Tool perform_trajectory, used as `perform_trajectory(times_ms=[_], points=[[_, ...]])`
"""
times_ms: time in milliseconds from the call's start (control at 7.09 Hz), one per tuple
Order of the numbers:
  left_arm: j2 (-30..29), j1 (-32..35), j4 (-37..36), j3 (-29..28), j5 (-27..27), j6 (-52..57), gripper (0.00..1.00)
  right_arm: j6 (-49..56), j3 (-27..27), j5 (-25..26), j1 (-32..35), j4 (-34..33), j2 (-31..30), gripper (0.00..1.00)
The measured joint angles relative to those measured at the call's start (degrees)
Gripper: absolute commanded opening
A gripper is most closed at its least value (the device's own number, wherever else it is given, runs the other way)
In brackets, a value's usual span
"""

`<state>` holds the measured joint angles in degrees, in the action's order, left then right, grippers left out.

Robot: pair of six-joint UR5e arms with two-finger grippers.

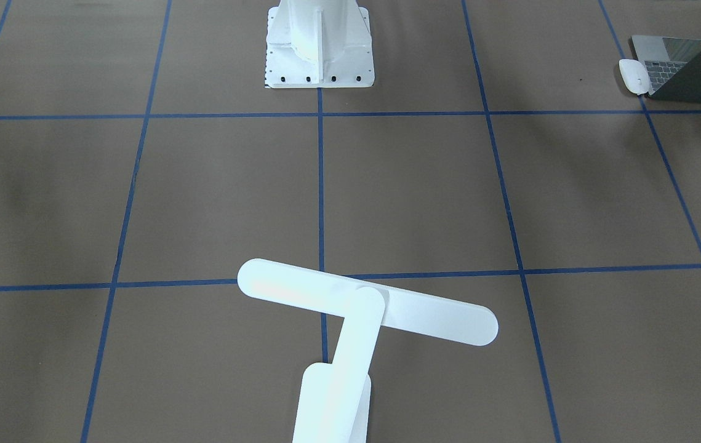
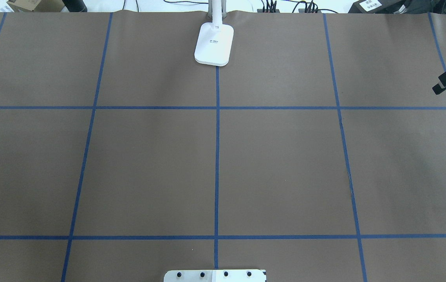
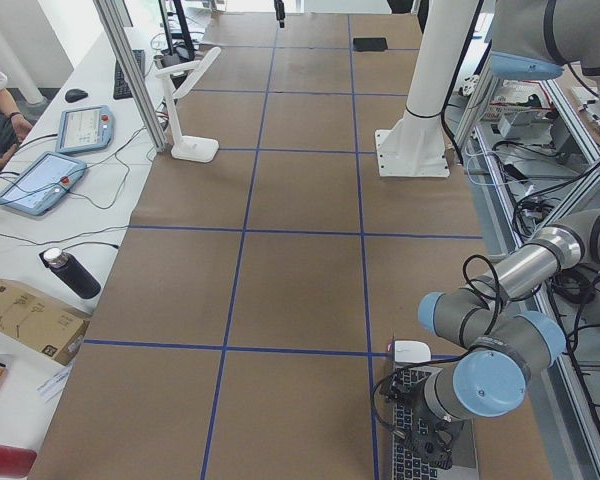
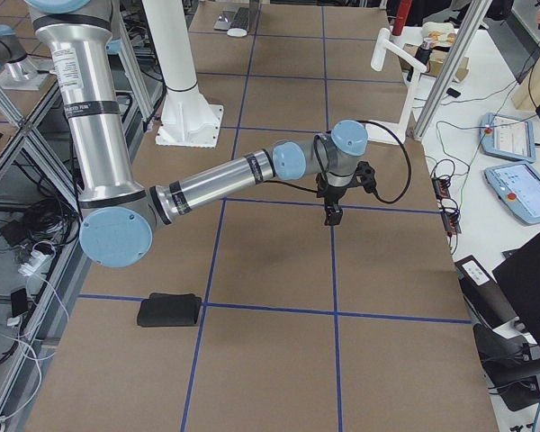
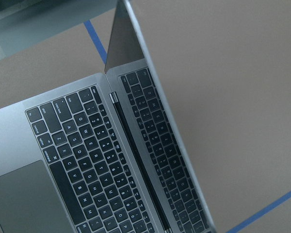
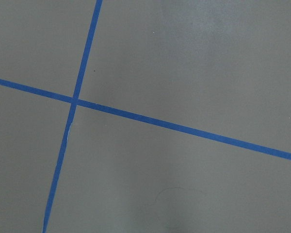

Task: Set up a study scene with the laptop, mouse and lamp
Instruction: 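Carry the open silver laptop in the left gripper toward the table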

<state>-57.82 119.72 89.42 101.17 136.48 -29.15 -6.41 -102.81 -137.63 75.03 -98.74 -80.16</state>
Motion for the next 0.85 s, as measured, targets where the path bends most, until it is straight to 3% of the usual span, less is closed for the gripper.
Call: perform_trajectory(times_ms=[282,423,564,846], points=[[-0.1,0.0,1.3,-1.9,0.5,-0.4,0.66,0.0,0.0,0.0,0.0,0.0,0.0,0.99],[-0.1,0.0,1.7,-2.8,1.7,-0.7,0.25,0.0,0.1,0.0,-0.1,0.0,0.0,0.99],[-0.3,0.0,1.9,-3.5,2.9,-1.7,0.0,0.0,0.1,0.0,-0.1,0.0,0.0,0.99],[-1.6,-0.1,1.8,-3.9,3.8,-4.0,0.0,0.0,0.1,0.1,-0.2,0.0,-0.1,0.99]])
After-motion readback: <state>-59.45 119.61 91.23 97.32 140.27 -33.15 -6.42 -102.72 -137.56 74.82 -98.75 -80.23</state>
